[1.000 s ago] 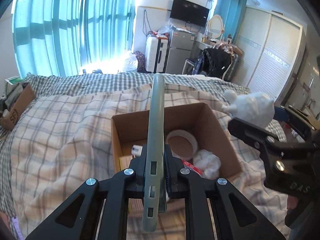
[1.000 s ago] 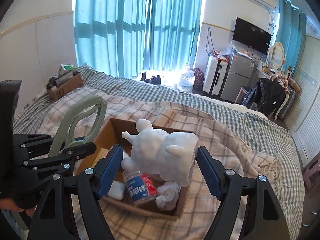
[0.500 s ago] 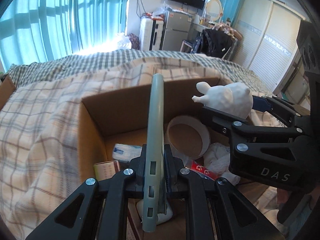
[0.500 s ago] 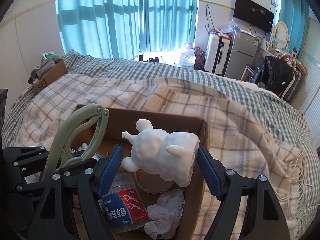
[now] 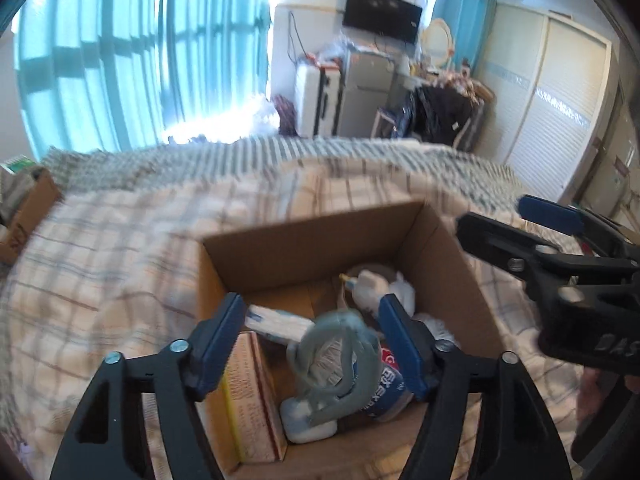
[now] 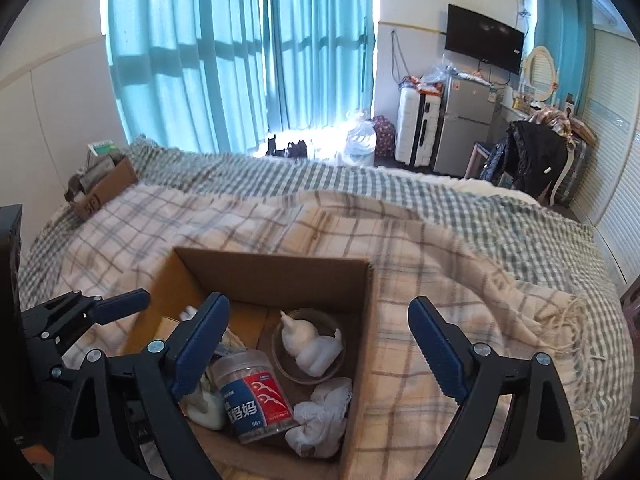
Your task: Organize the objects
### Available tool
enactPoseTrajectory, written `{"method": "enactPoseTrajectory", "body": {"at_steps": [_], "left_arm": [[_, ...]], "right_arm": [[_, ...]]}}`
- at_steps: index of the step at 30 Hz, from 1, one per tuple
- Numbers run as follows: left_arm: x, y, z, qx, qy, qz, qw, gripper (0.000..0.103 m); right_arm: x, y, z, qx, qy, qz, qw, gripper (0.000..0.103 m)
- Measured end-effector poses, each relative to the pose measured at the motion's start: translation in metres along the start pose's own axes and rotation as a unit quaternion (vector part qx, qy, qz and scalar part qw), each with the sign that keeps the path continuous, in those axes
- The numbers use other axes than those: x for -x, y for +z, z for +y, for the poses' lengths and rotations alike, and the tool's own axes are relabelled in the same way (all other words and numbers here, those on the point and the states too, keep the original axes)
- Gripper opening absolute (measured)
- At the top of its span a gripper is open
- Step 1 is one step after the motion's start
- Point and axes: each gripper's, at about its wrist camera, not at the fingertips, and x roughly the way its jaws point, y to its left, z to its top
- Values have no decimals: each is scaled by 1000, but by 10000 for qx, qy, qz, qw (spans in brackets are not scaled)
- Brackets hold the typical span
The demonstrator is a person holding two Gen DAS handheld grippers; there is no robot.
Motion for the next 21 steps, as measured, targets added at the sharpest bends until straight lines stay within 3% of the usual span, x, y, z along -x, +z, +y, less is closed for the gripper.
{"method": "enactPoseTrajectory", "body": {"at_steps": [4,9,16,21], "left_arm": [[51,12,-3,-24,189,-327,9993,84],[126,22,-7,-86,407,-1057,9935,103],[216,11,-8,47,456,-2041,9779,103],[250,-17,-11,191,452,-2529,9662,103]], "right_arm": [[62,10,0,-37,3,-465,9989,96],[143,17,5,48,-190,-1015,9946,103],[237,1,16,113,-398,-1793,9829,103],[266,-35,26,355,-655,-1957,9778,103]]}}
